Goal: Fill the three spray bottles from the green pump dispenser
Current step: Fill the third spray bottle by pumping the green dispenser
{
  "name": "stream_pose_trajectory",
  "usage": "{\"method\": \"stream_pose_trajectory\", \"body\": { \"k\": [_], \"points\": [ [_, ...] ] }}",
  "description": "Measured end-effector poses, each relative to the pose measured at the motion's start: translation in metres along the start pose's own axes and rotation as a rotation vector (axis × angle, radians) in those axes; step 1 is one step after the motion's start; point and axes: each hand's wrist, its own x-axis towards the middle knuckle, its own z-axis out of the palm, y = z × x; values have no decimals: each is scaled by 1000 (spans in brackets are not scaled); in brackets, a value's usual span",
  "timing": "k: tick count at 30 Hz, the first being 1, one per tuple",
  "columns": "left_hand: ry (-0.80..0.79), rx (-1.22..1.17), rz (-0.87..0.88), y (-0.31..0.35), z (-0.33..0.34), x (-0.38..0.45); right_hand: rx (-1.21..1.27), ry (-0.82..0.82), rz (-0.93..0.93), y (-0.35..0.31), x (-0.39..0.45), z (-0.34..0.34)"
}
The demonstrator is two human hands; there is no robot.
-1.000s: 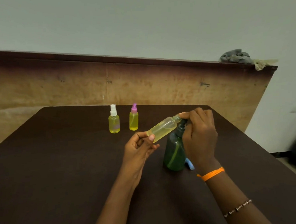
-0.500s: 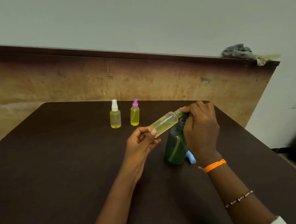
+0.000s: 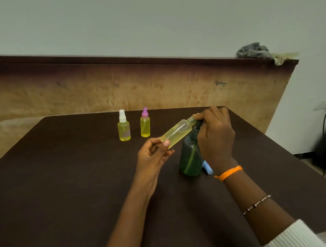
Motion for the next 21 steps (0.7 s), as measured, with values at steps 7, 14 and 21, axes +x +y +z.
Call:
{"method": "stream_pose_trajectory", "body": {
  "k": [7, 14, 21],
  "points": [
    [25, -15, -7, 0, -1, -2, -29, 12, -9, 2, -13, 5],
    [12, -12, 15, 1, 3, -2, 21, -36, 21, 1, 11, -2],
    [21, -14, -4, 0, 1, -4, 12, 33, 24, 4, -17, 9]
  ]
}}
